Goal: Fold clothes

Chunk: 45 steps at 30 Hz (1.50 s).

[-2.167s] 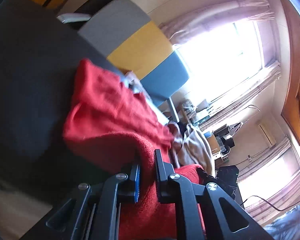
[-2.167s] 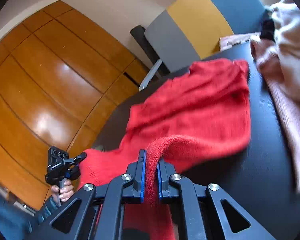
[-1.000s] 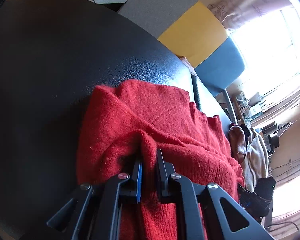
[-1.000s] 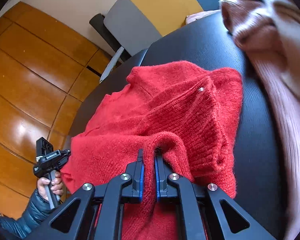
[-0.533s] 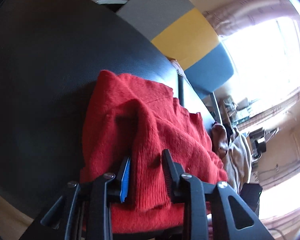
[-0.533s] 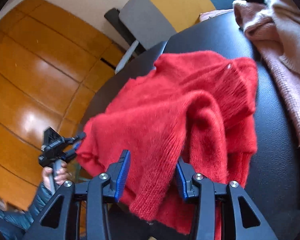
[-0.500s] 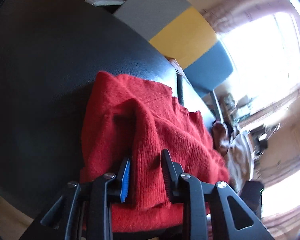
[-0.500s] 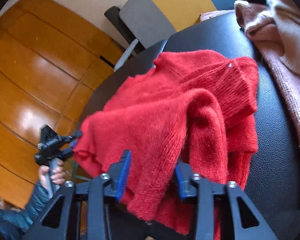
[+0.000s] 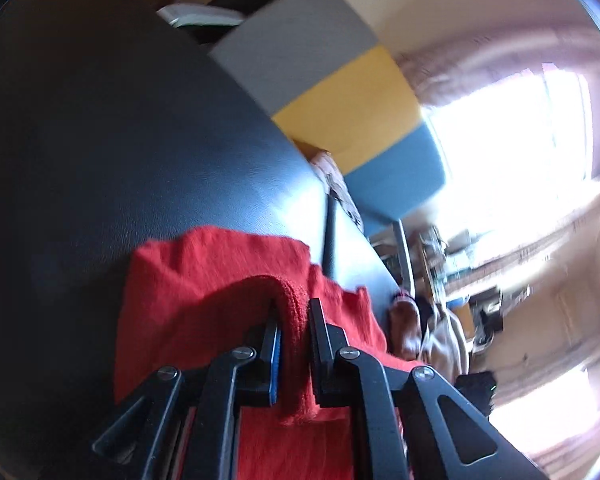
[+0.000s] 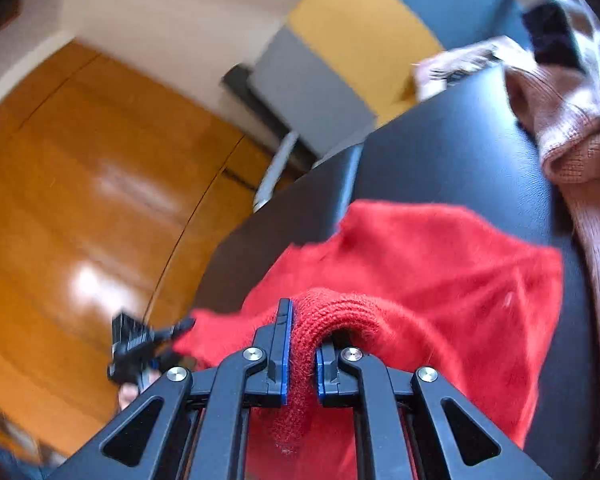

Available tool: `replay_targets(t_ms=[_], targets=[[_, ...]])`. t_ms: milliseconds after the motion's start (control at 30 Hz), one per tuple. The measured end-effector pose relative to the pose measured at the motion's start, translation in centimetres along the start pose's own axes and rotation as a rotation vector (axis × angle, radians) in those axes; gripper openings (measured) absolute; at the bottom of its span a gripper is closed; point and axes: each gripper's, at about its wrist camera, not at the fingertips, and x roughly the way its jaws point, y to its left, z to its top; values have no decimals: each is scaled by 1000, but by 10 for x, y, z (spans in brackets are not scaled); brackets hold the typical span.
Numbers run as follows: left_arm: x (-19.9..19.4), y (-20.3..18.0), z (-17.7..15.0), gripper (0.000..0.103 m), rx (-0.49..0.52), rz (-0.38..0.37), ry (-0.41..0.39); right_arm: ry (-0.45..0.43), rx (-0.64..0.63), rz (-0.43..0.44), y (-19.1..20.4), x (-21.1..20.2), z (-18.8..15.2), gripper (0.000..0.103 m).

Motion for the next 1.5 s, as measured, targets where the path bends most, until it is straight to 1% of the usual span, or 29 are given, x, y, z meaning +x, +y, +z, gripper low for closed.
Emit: replay_targets(t_ms=[33, 100, 133, 167, 233, 267, 300, 367, 400, 533, 633, 767, 833, 867, 900, 933, 967, 1000, 1067, 1133, 1167, 1233, 1267, 1333, 1433, 1500], targets=[[7, 1, 3, 12, -17, 18, 1, -2, 25, -19, -7, 7, 5, 13], [18, 3, 11, 15, -48, 47, 12, 8, 75, -44, -19, 22, 14, 16], [19, 5, 14, 22, -68, 46, 20, 14, 95, -55, -24, 28, 16, 18], [18, 8, 17, 25, -85, 38, 23, 15, 108, -60, -27, 32, 17, 22], [10, 10, 21, 27, -89, 53, 6, 9, 124, -36, -28, 31, 17, 36], [5, 11, 22, 28, -83, 65, -8, -3, 120, -23, -25, 26, 17, 50], [2, 11, 21, 28, -74, 77, -21, -18, 110, -13, -22, 20, 17, 55], [-7, 12, 17, 29, -42, 114, -33, -44, 80, -1, -15, 7, 20, 55], [-12, 12, 14, 29, -18, 138, -36, -52, 46, -16, -11, 0, 21, 55], [-9, 7, 3, 29, 99, 246, -19, -43, -124, -152, 10, -13, 21, 55], [0, -2, -1, 30, 168, 292, 3, -6, -221, -266, 17, -2, 24, 55], [18, -17, 1, 31, 246, 326, 40, 63, -308, -396, 13, 26, 29, 54], [28, -19, 3, 31, 277, 339, 68, 103, -337, -454, 6, 40, 30, 49], [33, -19, 3, 29, 284, 360, 86, 125, -351, -481, 1, 45, 29, 41], [36, -21, 2, 26, 298, 380, 97, 148, -372, -518, -2, 52, 27, 24], [38, -24, 0, 15, 329, 388, 99, 152, -401, -543, 0, 56, 24, 15], [37, -29, -3, 6, 364, 393, 83, 147, -432, -561, 3, 57, 20, 9], [32, -34, -6, 6, 382, 388, 50, 130, -458, -568, 8, 53, 17, 9], [19, -40, -10, 5, 369, 358, -18, 72, -492, -563, 21, 38, 16, 8], [10, -37, -7, 5, 316, 350, -68, -9, -501, -549, 33, 18, 21, 8], [8, -33, -5, 5, 288, 362, -86, -49, -505, -541, 39, 8, 23, 8], [16, -24, -3, 5, 254, 406, -80, -95, -501, -558, 41, 2, 33, 8], [21, -20, -2, 4, 238, 427, -68, -98, -497, -570, 39, 4, 36, 8], [28, -11, -2, 4, 226, 466, -45, -71, -475, -599, 27, 17, 40, 8], [37, -1, -7, 5, 221, 523, -38, -22, -434, -642, 7, 39, 40, 8], [39, 1, -10, 5, 238, 543, -50, 10, -406, -673, -9, 51, 33, 8]])
